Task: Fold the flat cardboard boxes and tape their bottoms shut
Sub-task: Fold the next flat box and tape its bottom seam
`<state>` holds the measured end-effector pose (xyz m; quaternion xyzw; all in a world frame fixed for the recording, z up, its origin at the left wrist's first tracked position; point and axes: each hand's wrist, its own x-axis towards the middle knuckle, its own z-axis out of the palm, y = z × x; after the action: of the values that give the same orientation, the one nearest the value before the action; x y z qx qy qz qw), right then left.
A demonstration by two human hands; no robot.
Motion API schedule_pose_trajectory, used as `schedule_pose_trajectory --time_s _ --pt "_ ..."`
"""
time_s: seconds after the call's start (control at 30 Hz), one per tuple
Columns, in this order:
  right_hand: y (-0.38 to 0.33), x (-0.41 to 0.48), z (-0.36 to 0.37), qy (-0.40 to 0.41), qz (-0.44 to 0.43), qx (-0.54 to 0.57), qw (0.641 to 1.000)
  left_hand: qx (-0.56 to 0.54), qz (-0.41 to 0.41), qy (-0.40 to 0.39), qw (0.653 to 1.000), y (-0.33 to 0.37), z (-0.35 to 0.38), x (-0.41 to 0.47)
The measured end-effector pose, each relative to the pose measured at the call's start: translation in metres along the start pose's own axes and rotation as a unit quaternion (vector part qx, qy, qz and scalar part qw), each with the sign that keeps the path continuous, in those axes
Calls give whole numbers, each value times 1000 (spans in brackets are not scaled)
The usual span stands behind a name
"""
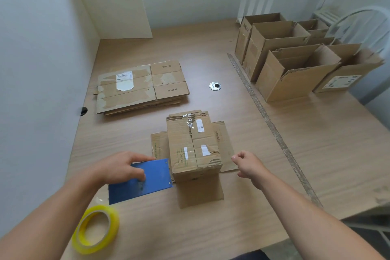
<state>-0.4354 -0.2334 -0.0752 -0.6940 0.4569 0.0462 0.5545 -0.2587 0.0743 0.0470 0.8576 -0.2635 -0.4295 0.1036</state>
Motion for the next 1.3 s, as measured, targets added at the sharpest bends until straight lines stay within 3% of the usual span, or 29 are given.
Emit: schedule_pose_trajectory --time_s 0.53,0.63,0.7,0.8,0.93,1.13,1.3 --pt "-4 5 35 -47 96 30 994 -5 -49 -39 998 6 -7 16" --pt "-2 0 24 9 6 -79 997 1 -49 -44 998 6 -7 17" --pt "-3 -4 19 -4 -33 -78 996 5 -53 -42 998 8 -7 18" --pt "-7 -14 12 -78 -11 4 997 3 -56 -46 997 7 -6 19" --pt "-8 -19 7 -119 8 -9 993 2 -54 -45 998 7 -6 20" --pt "-9 -17 18 -55 -98 -93 989 20 -48 -35 998 4 -6 24" --pt "-11 -11 15 14 -205 -261 943 16 -42 -31 998 3 -4 26"
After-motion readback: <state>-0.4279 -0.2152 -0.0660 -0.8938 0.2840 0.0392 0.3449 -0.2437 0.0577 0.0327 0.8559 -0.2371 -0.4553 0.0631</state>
